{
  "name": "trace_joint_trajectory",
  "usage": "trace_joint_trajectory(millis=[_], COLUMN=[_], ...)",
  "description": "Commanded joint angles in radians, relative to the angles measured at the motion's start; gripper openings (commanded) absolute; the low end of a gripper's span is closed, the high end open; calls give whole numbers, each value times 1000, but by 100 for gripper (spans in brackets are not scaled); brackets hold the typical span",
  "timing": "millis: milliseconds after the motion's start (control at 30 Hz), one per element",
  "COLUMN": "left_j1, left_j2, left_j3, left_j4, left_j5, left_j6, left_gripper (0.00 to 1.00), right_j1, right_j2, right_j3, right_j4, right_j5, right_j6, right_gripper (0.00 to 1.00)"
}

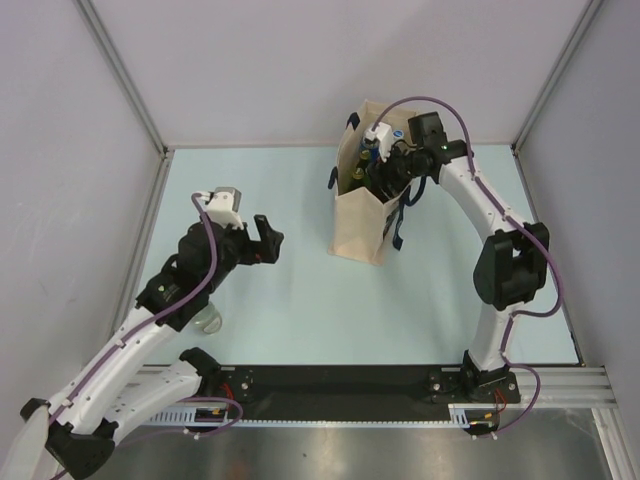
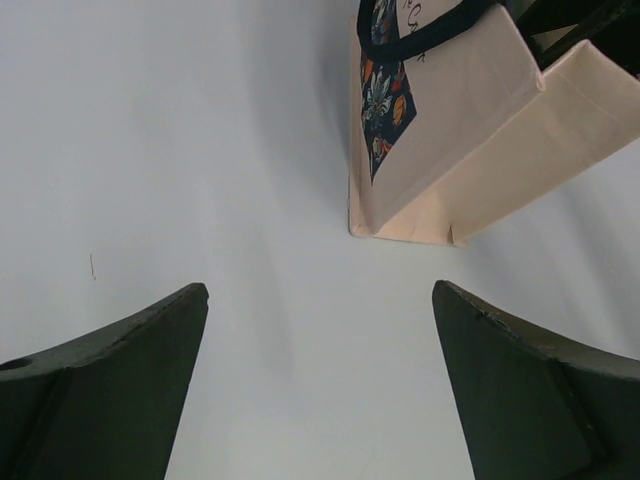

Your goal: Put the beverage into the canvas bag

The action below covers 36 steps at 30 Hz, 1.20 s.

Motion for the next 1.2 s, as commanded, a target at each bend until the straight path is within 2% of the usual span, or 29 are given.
trace_joint_trajectory(millis=[0,233,433,800,967,1167], left_j1=[13,19,21,21,21,36], left_j2=[-1,9,-12,-95,-84,-99], left_j3=[92,207,249,192,197,156], left_j4=[-45,-220,-384,-599,-694,-826], left_j5=[40,2,-56,-264,-336,-420], left_j6=[-39,-195,-301,-451,-493,-654], left_gripper=[100,100,100,100,99,97], right_j1=[-6,-9,-13,10,30,36], right_j2=[-96,-193,-273,-435,-451,-457], right_j3=[92,135,111,-26,-81,-109], right_j4=[-26,-4,-6,-89,-93,-77], right_j5=[-47,-52,-61,-262,-278,-285], right_j6=[56,160,176,70,69,87], right_gripper=[73,75,76,76,76,76])
